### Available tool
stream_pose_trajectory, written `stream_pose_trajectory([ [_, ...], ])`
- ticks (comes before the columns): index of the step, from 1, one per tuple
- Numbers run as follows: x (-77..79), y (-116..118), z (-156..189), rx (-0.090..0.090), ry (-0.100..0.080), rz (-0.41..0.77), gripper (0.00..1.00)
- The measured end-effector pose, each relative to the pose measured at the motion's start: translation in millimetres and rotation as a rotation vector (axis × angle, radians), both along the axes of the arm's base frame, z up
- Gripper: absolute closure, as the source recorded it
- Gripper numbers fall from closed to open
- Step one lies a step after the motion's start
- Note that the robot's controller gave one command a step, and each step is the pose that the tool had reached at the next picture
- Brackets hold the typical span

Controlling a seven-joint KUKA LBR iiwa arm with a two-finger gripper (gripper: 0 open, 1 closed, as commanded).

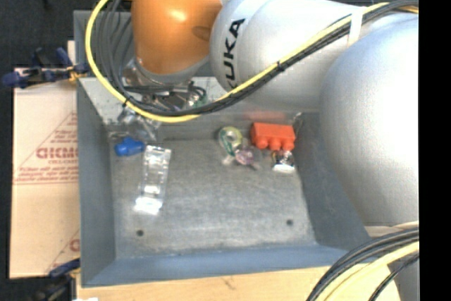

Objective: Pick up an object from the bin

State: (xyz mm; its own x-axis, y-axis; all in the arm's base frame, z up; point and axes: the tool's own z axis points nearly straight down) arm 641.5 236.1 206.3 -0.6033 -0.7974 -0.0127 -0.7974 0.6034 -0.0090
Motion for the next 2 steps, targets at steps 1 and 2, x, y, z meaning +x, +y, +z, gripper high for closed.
stream_pose_trajectory([
  [1, -2.5, 0, -6, -0.001, 0.01, -0.001, 0.0],
  [2, 8.2, -8, -118, -0.005, 0.012, 0.145, 0.0],
])
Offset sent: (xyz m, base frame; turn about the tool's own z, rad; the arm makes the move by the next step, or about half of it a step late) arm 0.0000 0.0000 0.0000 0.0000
